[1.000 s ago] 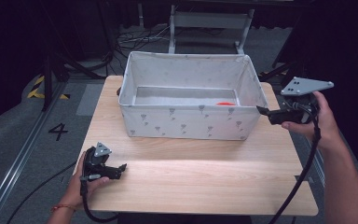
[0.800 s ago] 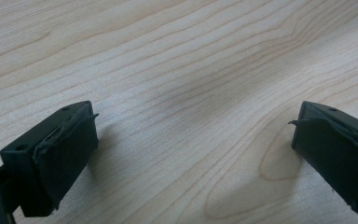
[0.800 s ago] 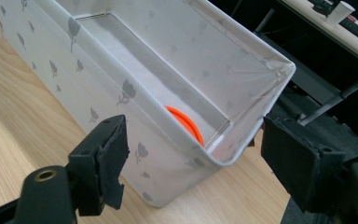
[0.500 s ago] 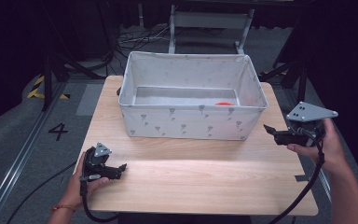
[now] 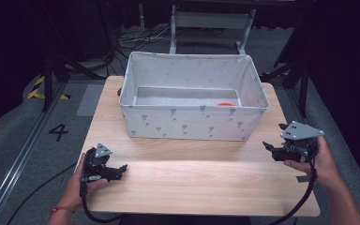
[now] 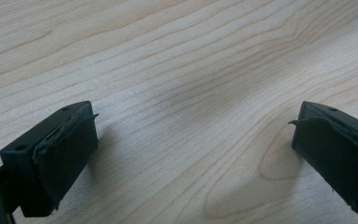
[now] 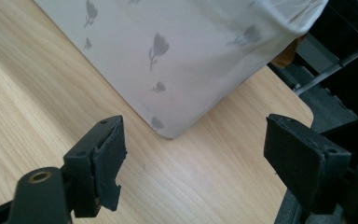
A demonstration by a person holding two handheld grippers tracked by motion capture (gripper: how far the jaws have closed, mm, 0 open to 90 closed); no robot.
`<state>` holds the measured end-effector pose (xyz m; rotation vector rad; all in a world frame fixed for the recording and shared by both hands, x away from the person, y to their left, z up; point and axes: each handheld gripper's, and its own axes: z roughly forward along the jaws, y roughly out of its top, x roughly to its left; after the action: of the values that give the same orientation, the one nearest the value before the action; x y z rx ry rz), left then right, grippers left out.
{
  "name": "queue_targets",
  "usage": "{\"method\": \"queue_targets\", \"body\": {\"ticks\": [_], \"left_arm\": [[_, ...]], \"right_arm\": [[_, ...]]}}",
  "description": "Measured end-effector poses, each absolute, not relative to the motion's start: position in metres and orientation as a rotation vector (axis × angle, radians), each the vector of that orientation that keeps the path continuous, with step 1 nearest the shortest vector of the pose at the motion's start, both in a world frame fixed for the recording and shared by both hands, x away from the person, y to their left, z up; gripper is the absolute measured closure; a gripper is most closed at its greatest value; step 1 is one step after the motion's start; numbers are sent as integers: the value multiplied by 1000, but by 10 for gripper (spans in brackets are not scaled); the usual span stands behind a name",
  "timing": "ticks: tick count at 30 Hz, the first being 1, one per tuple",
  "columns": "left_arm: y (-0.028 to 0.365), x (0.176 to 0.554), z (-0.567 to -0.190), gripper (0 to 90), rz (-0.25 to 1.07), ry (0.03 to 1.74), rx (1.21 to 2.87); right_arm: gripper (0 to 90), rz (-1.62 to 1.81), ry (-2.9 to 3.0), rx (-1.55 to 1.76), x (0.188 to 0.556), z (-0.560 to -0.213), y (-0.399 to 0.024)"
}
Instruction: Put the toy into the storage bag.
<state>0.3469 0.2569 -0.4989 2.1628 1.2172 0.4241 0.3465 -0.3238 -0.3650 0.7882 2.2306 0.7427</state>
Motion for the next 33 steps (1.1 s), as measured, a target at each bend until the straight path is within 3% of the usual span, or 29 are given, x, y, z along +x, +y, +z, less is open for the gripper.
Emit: {"method": "queue_targets", "body": {"ticks": [18,33], "left_arm": [[257,347,-499,5,423,1217,2164],[257,347,-499,5,423,1217,2164]], "right_arm": [[205,794,2308,975,346,-454,-344],[200,978,2243,1276,332,-502,-382]]}}
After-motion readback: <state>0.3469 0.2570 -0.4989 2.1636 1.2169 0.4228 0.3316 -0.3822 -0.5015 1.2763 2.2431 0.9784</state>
